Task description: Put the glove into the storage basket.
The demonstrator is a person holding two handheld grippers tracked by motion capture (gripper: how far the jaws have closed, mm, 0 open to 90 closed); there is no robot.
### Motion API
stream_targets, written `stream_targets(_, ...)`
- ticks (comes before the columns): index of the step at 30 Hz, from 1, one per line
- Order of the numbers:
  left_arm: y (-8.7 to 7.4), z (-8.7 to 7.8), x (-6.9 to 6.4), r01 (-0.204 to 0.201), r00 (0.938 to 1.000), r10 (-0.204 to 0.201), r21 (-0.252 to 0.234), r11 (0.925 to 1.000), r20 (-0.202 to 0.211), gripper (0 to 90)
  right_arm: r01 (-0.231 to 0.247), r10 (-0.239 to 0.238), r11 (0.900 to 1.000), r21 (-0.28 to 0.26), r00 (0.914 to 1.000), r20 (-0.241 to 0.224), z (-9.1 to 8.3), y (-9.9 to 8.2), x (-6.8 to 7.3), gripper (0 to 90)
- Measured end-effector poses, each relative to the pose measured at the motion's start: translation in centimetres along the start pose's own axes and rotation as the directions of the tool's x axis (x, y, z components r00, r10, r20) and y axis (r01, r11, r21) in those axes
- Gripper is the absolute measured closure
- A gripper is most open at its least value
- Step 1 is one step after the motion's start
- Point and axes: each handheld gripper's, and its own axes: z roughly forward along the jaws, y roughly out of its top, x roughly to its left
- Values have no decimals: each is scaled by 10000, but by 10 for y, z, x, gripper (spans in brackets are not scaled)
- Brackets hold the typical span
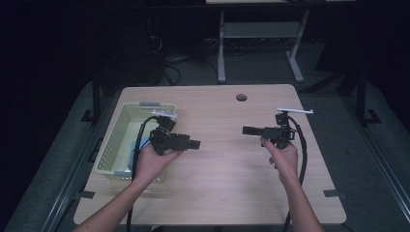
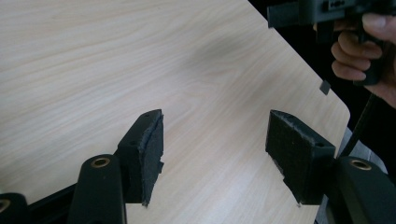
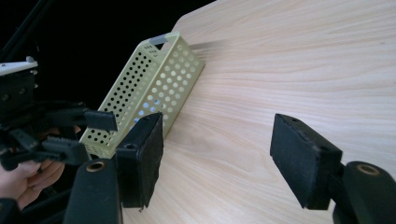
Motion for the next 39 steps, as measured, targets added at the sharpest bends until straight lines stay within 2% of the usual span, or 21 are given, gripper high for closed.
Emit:
stream_targets(7, -5, 12, -9, -173, 9995, 169, 142, 9997, 266, 349, -155, 158, 9997, -164, 9998, 145, -12, -4, -10, 344)
stream_targets(13, -9, 22, -16, -250, 9985, 235, 302, 9992, 492, 328, -313, 322, 9993, -204, 9985, 447, -26, -11, -23, 338)
stream_targets(14, -10, 26, -18, -216, 9978, 197, 285, 9994, 634, 326, -375, 384, 9990, -238, 9985, 389, -29, -13, -25, 337)
stream_targets(17, -10, 30, -21, -275, 9974, 251, 346, 9990, 678, 319, -469, 475, 9986, -247, 9985, 255, -33, -16, -28, 330)
stream_targets(21, -13, 37, -26, -402, 9974, 391, 172, 9990, 604, 320, -538, 546, 9982, -252, 9980, 306, -40, -20, -34, 316)
stream_targets(30, -19, 48, -31, -334, 9955, 321, 128, 9994, 888, 313, -599, 609, 9980, -205, 9969, 505, -53, -31, -45, 304)
stream_targets(32, -21, 51, -32, -173, 9924, 159, 110, 9998, 1223, 313, -732, 743, 9971, -214, 9955, 583, -58, -35, -51, 301)
stream_targets(39, -28, 65, -43, -363, 9894, 318, 295, 9989, 1418, 301, -909, 933, 9952, -357, 9930, 726, -70, -45, -63, 299)
